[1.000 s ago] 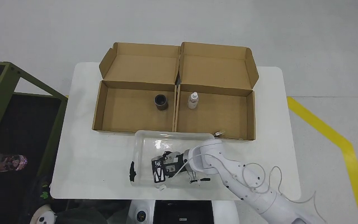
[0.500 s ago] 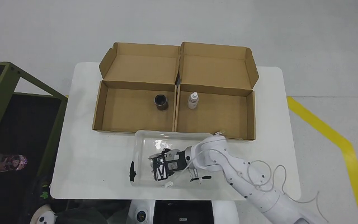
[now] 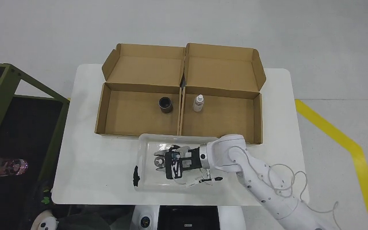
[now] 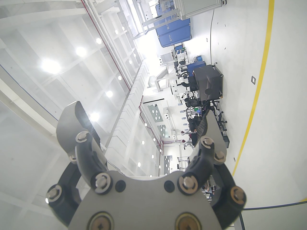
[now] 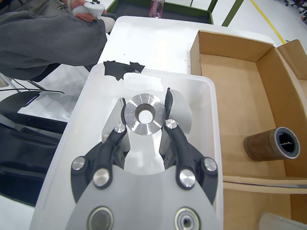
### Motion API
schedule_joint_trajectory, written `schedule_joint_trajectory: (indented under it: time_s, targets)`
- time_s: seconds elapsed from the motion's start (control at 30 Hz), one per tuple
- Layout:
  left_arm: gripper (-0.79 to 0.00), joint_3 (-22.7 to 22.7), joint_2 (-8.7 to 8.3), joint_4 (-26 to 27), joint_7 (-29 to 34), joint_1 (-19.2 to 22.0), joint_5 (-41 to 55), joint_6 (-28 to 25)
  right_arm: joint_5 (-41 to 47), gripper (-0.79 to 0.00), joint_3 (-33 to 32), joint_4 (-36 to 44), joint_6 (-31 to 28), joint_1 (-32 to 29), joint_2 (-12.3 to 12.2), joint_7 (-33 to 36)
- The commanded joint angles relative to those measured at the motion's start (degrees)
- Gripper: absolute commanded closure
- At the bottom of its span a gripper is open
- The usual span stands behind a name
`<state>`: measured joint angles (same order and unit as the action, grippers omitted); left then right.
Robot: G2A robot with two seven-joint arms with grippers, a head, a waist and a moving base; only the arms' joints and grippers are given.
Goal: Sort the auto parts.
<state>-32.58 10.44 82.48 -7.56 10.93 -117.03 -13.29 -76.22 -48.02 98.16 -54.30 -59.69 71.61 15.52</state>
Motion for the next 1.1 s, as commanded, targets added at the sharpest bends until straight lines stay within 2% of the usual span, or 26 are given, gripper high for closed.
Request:
schedule_joint_trajectory:
  time_s: [0.0,0.6,1.07]
  targets:
    - [-0.785,0.0,0.00,0.0,0.0,0.0,0.0,0.0,0.3,0.000,-0.8,0.6,0.1,-0.2,-0.2,-0.2]
    - [-0.785,0.0,0.00,0.0,0.0,0.0,0.0,0.0,2.6,0.000,-6.6,2.5,4.8,0.2,-1.1,-6.3]
    - [-0.785,0.0,0.00,0.0,0.0,0.0,0.0,0.0,5.7,0.000,-4.9,-4.4,7.9,6.9,0.2,-8.0]
